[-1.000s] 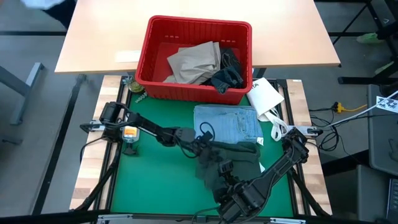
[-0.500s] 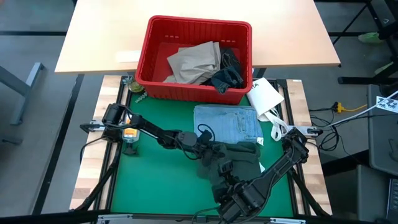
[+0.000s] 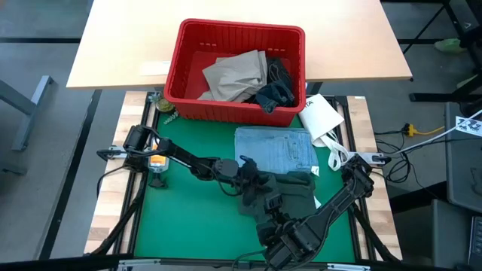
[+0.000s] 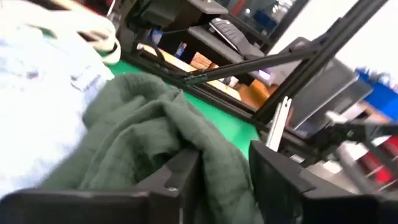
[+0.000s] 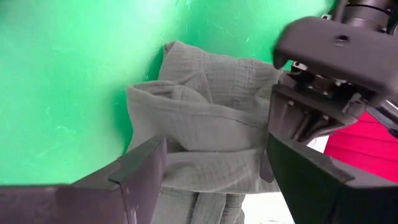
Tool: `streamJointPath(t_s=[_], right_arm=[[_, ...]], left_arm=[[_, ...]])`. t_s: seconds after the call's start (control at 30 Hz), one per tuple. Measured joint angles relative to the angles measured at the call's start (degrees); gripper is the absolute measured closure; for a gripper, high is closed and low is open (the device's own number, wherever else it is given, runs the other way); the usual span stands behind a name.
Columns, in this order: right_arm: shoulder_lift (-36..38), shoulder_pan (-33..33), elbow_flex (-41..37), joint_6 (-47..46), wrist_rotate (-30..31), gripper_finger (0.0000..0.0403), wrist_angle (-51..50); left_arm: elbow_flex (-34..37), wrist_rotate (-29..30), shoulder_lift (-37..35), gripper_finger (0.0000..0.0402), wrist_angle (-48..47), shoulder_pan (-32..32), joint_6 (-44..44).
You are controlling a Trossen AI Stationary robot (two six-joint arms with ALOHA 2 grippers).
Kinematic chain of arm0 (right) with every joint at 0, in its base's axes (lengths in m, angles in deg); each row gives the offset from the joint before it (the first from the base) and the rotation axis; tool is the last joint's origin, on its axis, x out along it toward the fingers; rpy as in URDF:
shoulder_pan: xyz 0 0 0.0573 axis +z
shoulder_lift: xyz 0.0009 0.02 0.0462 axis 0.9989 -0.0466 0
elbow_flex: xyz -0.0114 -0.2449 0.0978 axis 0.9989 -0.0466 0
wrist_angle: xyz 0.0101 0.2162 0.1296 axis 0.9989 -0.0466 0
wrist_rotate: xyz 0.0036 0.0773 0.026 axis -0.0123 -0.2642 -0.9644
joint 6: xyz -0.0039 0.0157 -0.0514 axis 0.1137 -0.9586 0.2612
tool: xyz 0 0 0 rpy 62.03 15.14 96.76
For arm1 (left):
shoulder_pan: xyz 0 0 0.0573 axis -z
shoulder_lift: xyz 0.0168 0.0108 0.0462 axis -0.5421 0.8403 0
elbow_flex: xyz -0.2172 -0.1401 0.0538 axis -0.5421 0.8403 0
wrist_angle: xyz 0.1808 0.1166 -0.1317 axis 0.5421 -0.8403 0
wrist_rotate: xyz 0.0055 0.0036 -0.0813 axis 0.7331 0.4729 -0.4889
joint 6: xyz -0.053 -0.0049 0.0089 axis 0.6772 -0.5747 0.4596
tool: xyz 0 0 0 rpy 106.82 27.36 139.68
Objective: Fold Laundry from Bin
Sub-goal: Fold the green polo shirt
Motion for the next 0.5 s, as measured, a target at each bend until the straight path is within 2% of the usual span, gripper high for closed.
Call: streamJointPath(t_s=[0.2, 0.33, 0.5], right_arm=[[0.0, 0.0, 0.0, -0.1, 0.0, 0.0123, 0.1], [0.0, 0.0, 0.0, -0.2, 0.0, 0.0123, 0.2], [0.0, 0.0, 0.0, -0.8, 0.0, 0.0123, 0.2]], left_arm=[[0.1, -1.1, 0.0, 0.0249, 3.8, 0.0, -9.2], [0.1, -5.7, 0.0, 0.0257, 9.3, 0.0, -14.0], [0.1, -6.8, 0.0, 0.0274, 12.7, -0.6, -17.6]])
